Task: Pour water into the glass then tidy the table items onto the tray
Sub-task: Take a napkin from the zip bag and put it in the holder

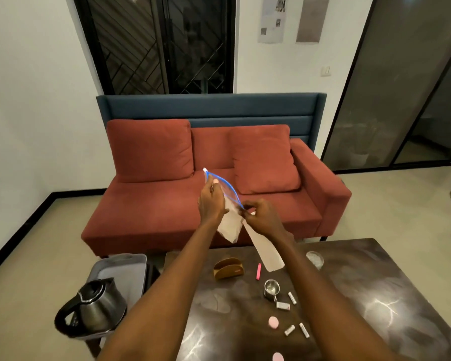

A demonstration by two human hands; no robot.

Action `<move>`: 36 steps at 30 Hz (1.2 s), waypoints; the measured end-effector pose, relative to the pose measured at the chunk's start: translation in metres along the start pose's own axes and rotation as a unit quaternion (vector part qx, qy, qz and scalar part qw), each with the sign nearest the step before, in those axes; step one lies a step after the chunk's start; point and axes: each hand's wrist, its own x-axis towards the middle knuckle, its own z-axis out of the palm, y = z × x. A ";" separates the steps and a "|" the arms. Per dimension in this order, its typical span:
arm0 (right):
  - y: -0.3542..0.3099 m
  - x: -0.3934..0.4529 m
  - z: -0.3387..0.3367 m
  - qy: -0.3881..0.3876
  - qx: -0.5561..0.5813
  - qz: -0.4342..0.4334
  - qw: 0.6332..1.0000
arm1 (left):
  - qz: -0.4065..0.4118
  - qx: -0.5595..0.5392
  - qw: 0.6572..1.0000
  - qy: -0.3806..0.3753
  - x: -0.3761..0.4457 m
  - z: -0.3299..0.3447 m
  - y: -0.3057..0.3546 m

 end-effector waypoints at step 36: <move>0.218 -0.094 0.354 -0.324 0.065 0.321 0.888 | -0.405 0.115 0.895 0.147 -0.060 -0.144 -0.444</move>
